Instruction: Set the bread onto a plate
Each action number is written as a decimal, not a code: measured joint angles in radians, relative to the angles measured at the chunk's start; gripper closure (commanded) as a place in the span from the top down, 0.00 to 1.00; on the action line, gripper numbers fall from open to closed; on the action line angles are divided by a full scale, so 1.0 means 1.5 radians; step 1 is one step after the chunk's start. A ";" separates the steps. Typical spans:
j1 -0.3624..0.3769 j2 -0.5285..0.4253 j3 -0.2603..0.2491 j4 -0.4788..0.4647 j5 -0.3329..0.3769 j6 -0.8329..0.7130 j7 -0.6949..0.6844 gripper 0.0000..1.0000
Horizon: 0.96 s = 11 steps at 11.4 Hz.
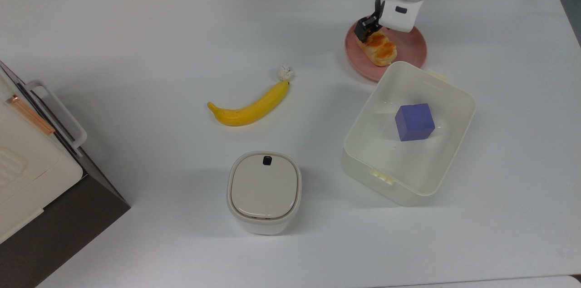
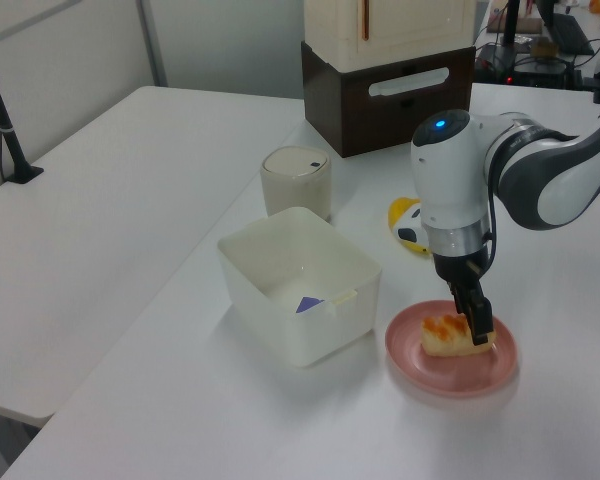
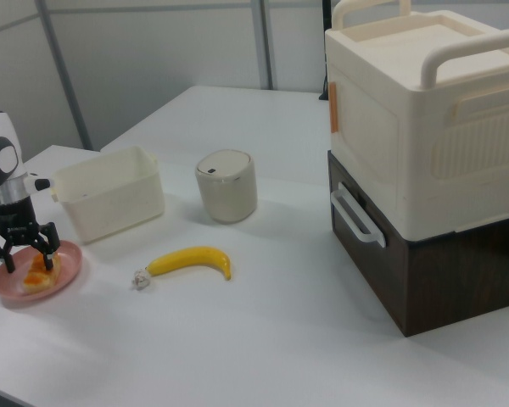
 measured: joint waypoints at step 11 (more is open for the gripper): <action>-0.176 -0.079 -0.021 0.142 -0.002 -0.140 0.064 1.00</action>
